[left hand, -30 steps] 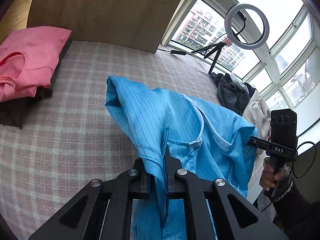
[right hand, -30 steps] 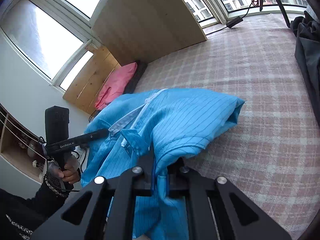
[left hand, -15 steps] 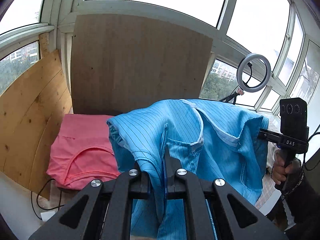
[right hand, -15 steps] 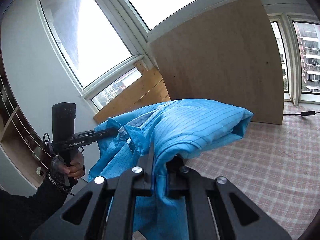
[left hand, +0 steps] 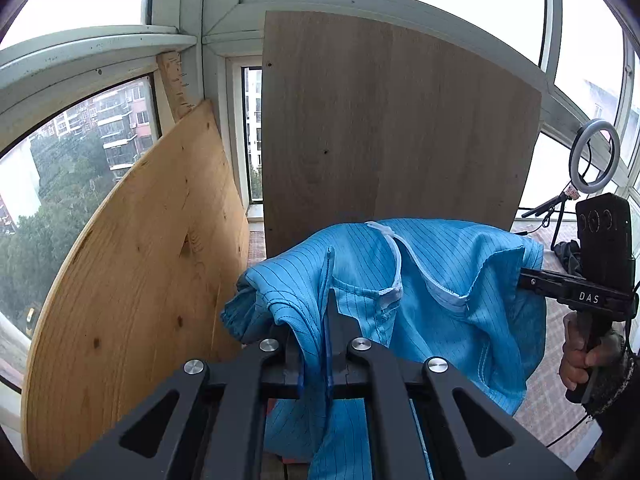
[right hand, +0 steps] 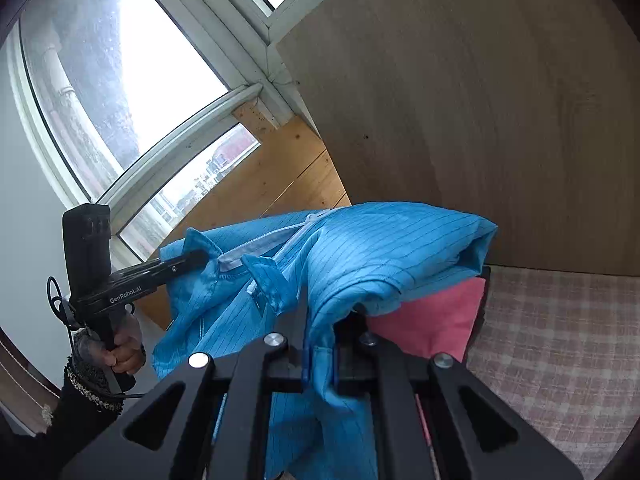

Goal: Fold clothes
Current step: 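Lift the folded blue coat with both tools and carry it onto the black box, then lower the coat onto the black box and open both tools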

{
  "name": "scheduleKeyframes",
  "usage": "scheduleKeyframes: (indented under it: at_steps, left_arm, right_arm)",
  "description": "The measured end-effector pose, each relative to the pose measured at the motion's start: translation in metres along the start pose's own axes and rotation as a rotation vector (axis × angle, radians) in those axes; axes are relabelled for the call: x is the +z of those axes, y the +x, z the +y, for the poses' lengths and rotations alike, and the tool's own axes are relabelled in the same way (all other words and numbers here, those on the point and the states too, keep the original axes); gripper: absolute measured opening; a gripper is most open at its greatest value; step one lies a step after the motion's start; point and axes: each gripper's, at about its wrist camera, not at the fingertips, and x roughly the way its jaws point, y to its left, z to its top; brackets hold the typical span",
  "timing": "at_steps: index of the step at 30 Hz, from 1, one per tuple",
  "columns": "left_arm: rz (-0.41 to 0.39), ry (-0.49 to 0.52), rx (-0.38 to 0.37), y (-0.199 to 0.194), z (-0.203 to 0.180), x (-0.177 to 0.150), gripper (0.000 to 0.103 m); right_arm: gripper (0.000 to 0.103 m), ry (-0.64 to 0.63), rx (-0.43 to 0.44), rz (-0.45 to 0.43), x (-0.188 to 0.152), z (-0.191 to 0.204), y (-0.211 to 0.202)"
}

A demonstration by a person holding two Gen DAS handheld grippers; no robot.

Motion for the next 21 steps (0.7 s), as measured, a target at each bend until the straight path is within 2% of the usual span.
scheduleKeyframes:
  at_steps: [3, 4, 8, 10, 12, 15, 18, 20, 21]
  left_arm:
    - [0.025, 0.061, 0.074, 0.022, 0.003, -0.005, 0.006]
    - [0.049, 0.054, 0.089, 0.033, 0.007, -0.010, 0.007]
    - [0.180, 0.037, 0.154, 0.083, 0.022, -0.034, 0.011]
    - [0.221, 0.036, 0.163, 0.096, 0.024, -0.044, 0.018]
    - [0.242, 0.033, 0.155, 0.101, 0.025, -0.048, 0.020]
    - [0.239, 0.016, 0.149, 0.094, 0.025, -0.044, 0.020]
    - [0.194, 0.013, 0.159, 0.067, 0.021, -0.038, 0.021]
    - [0.150, 0.024, 0.172, 0.041, 0.016, -0.041, 0.028]
    - [0.129, 0.027, 0.175, 0.028, 0.013, -0.045, 0.034]
  right_arm:
    - [0.007, 0.060, 0.032, 0.001, -0.006, -0.013, 0.019]
    - [0.007, 0.075, 0.027, 0.008, -0.011, -0.018, 0.025]
    - [0.007, 0.137, -0.040, 0.072, -0.034, -0.051, 0.049]
    - [0.007, 0.198, -0.051, 0.095, -0.041, -0.072, 0.054]
    - [0.007, 0.259, -0.012, 0.113, -0.044, -0.088, 0.055]
    - [0.012, 0.267, 0.006, 0.169, -0.044, -0.092, 0.056]
    - [0.019, 0.176, -0.048, 0.202, -0.038, -0.074, 0.039]
    - [0.033, 0.120, -0.063, 0.189, -0.036, -0.060, 0.019]
    - [0.040, 0.093, -0.053, 0.177, -0.037, -0.054, 0.007]
